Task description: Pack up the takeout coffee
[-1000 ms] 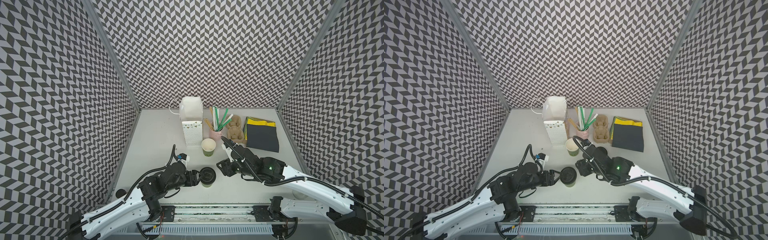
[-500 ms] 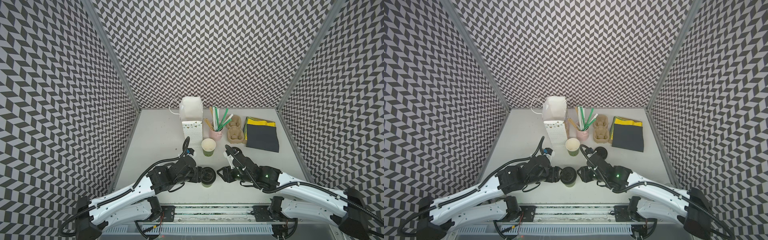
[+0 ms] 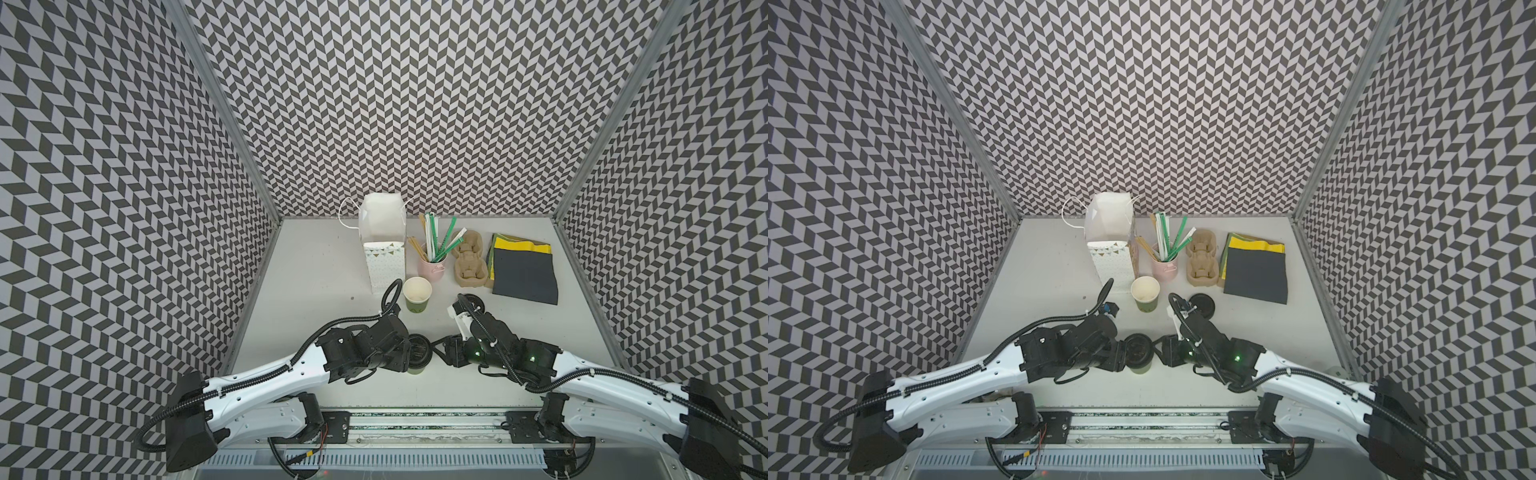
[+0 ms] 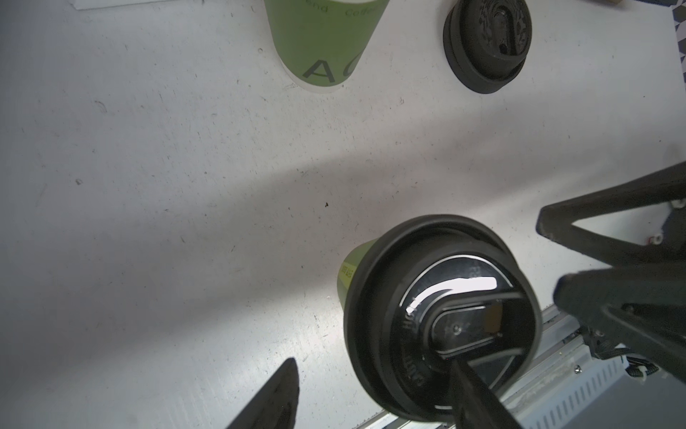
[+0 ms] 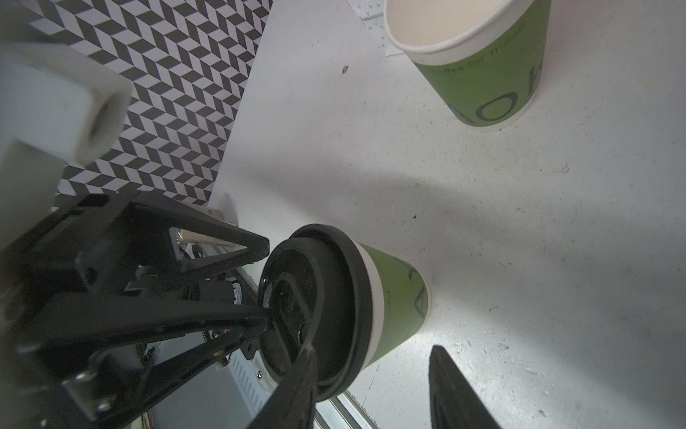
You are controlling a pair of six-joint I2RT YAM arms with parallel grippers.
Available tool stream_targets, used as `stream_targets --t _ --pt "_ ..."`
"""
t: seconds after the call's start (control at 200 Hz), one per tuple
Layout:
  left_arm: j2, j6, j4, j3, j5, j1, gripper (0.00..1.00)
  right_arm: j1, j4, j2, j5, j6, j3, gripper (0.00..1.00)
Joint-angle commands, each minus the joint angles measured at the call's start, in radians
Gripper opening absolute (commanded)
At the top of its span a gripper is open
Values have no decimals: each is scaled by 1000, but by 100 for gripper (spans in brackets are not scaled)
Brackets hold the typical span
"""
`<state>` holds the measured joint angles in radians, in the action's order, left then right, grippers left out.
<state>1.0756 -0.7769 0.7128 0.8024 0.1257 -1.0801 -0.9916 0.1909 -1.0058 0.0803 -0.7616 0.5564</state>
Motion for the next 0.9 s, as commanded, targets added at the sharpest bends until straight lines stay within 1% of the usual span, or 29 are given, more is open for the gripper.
stream_targets --t 0.0,0.155,0.386,0.571,0.651,0.806,0.896 --pt "18 19 35 26 40 -6 66 5 -105 22 24 -21 -25 48" --pt "40 23 35 14 35 -6 66 7 -127 14 33 -26 -46 48" --pt "25 11 13 -38 10 -15 66 10 -130 -42 42 -36 -54 48" --pt "17 -14 -9 -75 -5 -26 65 17 -107 -94 25 -80 -69 47" --pt "11 -23 -25 -96 -19 -26 65 19 -83 -125 40 -81 -56 47" --pt "-6 -46 -57 -146 -50 -26 65 23 -34 -146 12 -80 -35 47" --pt "-22 -51 -51 -141 -39 -26 65 30 -11 -139 17 -55 -10 47"
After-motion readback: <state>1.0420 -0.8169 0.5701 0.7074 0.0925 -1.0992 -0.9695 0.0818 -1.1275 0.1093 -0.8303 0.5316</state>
